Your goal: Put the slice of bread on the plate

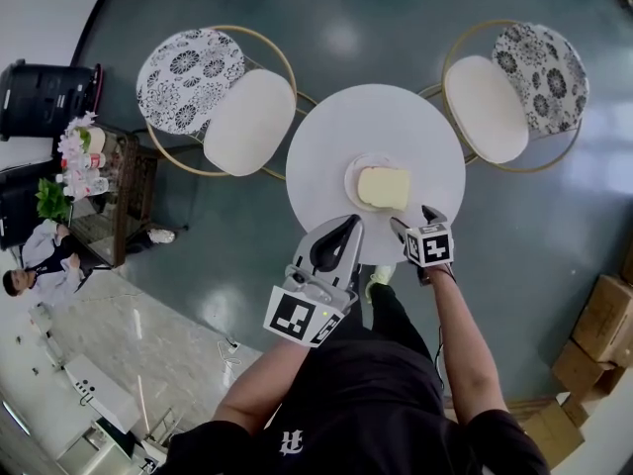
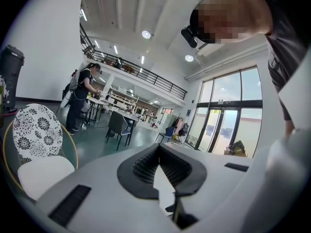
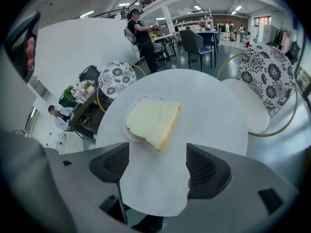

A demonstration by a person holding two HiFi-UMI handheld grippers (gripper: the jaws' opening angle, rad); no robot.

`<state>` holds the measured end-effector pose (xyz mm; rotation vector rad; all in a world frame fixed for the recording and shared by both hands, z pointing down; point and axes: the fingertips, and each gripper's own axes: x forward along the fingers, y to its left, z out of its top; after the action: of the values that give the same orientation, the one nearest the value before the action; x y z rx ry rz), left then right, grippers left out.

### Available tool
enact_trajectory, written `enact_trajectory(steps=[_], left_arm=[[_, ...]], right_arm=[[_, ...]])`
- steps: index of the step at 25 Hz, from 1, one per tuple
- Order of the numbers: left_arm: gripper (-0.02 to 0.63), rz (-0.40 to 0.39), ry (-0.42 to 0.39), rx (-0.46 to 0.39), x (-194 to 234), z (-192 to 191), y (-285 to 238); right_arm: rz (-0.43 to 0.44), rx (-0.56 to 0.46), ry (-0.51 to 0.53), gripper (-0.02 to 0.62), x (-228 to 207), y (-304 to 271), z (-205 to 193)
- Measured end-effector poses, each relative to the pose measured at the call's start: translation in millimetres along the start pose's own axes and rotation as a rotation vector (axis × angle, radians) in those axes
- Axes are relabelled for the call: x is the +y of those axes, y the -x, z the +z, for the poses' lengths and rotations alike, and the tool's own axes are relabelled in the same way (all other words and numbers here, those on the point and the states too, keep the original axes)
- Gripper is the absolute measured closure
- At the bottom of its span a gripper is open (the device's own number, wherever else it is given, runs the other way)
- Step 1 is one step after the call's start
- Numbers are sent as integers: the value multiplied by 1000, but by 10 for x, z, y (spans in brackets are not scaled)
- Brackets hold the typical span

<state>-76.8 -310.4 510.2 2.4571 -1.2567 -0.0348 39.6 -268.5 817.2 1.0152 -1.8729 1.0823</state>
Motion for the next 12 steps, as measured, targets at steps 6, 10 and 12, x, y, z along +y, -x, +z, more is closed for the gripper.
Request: enact_trajectory(steps=[6,10,12], left_arm=[[600,-14,-13,0,-227,14,23],[600,-19,-32,-5,-423,63,42],[600,-18,-40,-4,-524,91,78]], right_arm=[[81,-170,39,236,332,558,365],[144,-282,43,238,534,1033,616],[173,-335,48,238,636,1292,711]])
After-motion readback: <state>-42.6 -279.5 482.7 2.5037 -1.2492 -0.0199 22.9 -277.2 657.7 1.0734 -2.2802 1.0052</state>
